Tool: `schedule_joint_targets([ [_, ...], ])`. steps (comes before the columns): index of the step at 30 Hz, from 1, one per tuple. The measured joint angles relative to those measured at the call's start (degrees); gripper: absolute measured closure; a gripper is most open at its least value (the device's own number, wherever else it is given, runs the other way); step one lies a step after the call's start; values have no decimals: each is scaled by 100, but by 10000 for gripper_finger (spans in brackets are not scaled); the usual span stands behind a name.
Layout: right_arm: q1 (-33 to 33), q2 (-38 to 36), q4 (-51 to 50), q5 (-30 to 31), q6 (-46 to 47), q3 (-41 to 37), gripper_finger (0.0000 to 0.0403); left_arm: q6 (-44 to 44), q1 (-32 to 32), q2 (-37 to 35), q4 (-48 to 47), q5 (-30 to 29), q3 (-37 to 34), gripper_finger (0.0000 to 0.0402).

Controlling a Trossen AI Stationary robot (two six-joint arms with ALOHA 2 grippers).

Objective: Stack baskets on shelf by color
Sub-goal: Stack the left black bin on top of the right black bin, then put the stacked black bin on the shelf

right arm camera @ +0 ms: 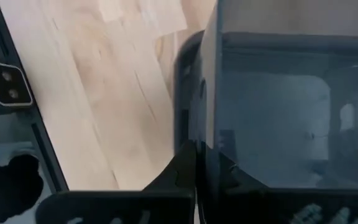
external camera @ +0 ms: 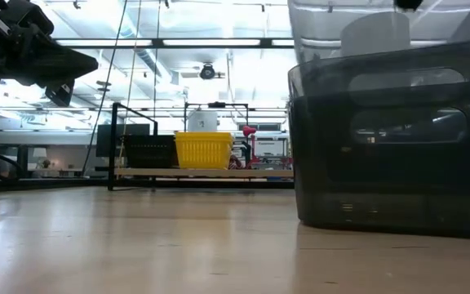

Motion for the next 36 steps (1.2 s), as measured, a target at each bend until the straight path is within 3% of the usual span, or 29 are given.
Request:
schedule_joint_targets([
  [9, -94, 9, 670, -78, -117, -384, 391, -2, 2, -1, 2, -2, 0, 376],
  [15, -92, 9, 787, -120, -247, -476, 355, 0, 2, -1, 2, -2, 0, 378],
  [23, -150, 9, 738, -617, -371, -347, 307, -1, 0, 0, 2, -2, 0, 368],
  [31, -195, 9, 846, -151, -615, -506, 260, -2, 0, -1, 2, 1, 0, 377],
  [36, -232, 10, 1037, -285, -627, -669, 228, -1, 1, -1, 2, -2, 0, 376],
])
